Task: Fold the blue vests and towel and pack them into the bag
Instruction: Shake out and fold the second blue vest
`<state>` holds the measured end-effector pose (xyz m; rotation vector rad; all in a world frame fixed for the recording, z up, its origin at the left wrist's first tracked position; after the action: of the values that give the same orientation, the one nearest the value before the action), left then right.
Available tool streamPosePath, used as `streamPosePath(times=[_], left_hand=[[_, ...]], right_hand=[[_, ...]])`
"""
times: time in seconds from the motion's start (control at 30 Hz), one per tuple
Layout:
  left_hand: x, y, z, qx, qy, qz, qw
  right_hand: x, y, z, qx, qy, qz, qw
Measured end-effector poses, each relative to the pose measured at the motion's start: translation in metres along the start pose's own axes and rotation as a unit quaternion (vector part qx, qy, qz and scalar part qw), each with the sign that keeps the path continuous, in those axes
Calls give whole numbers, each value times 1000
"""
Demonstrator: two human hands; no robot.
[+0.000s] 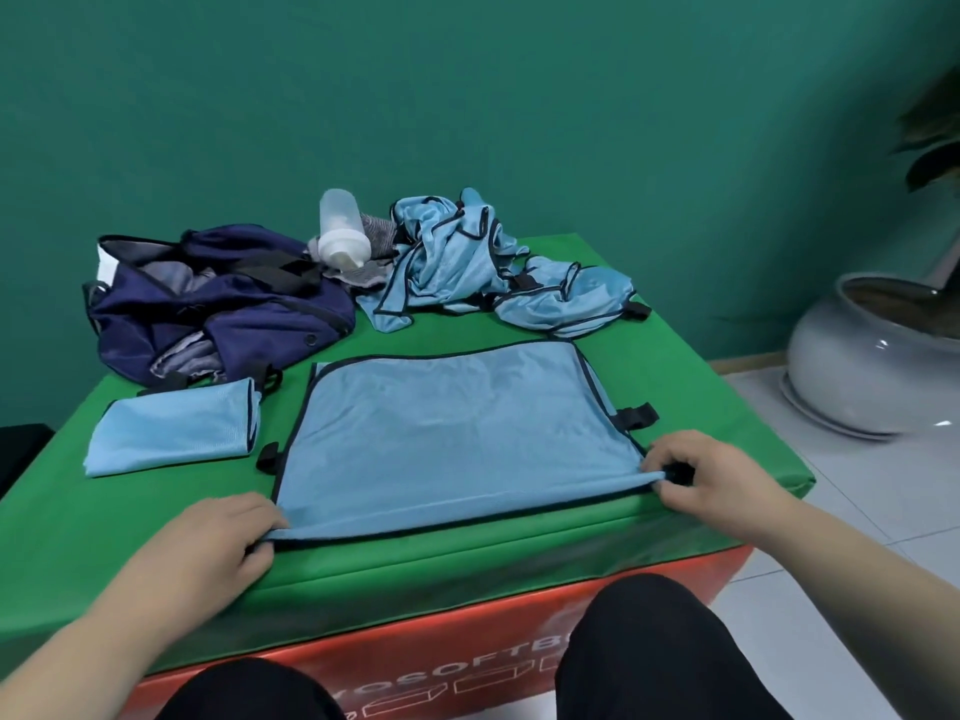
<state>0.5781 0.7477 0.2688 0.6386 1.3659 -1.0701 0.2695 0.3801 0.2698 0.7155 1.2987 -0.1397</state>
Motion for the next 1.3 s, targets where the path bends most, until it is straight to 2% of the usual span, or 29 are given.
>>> streamPosePath(times=[0.13,0.37,0.53,0.9,1.3], left_hand=[[-7,3,-14,-62,-3,-74,995],[-36,-18,-43,-117,6,-176,977],[-55,-24,-61,-127,4,-217,968],[-71,-17,-55,-144,3,-259,955],[-64,39,47,-220,-51,-208,952]], right_hand=[[-8,-4,-11,40,10,-9,999],[-34,3,-35,68,8,-13,998],[-52,18,-48,65,7,-17,998],[-69,32,-34,62,-12,-20,998],[-45,26,85,96,-6,-38,995]])
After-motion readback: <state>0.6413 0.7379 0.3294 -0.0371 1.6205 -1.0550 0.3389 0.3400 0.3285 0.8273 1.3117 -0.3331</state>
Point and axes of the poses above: each hand's wrist, its own z-axis towards the middle knuckle, its own x-axis out of the palm, y = z × x, the point moved 10 cm from there along z, towards the middle knuckle, and after that the axes turned 6 degrees about -z, right-handed, at the moved point
